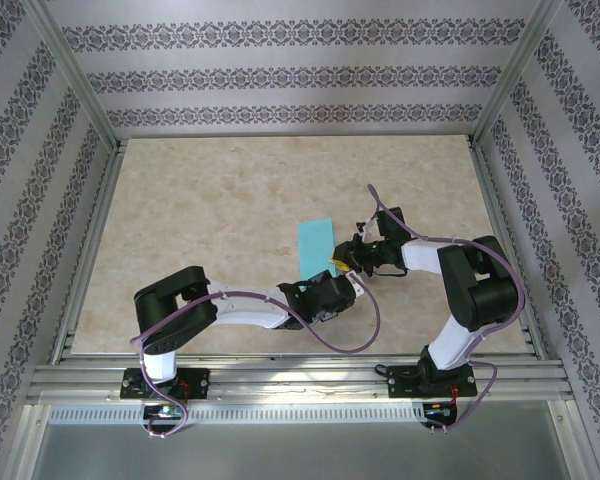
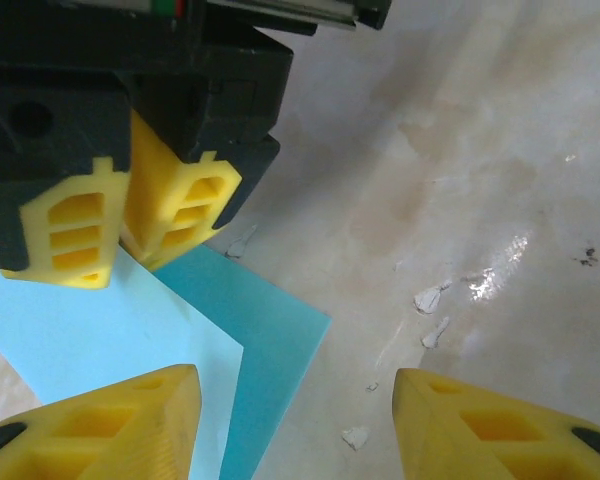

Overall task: Fold a paper plane with a square sheet of paper (pick it up from the middle)
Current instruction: Fold the triangle a second time at the center of the table.

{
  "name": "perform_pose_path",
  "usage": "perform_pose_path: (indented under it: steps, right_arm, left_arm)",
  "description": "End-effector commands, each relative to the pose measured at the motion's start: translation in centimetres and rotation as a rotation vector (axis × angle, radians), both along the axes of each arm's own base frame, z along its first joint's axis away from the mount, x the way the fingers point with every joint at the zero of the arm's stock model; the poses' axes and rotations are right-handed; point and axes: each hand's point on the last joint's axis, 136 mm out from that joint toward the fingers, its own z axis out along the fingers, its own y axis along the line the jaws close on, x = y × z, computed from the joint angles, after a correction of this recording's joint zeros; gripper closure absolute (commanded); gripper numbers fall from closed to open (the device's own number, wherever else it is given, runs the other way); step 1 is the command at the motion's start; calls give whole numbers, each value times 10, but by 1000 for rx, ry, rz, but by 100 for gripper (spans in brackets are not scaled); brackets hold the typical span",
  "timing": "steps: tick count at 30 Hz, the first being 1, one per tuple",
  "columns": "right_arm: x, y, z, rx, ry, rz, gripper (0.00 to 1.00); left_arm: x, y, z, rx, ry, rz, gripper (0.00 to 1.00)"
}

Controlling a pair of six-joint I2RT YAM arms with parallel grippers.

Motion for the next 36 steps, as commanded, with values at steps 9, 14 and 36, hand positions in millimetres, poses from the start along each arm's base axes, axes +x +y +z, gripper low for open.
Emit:
perform_pose_path:
  steps: [9,14,36]
  right_arm:
    - [6,5,10,13,-31,-6,85]
    - [6,7,11,18,-31,-3,84]
    - [6,7,13,20,-35,-8,84]
  left_arm:
    - [-28,20,40,-201,-90,-114,37]
    - [-29,17,25,-136,-138,-197,35]
    - [20,6,6,6,-174,-54,38]
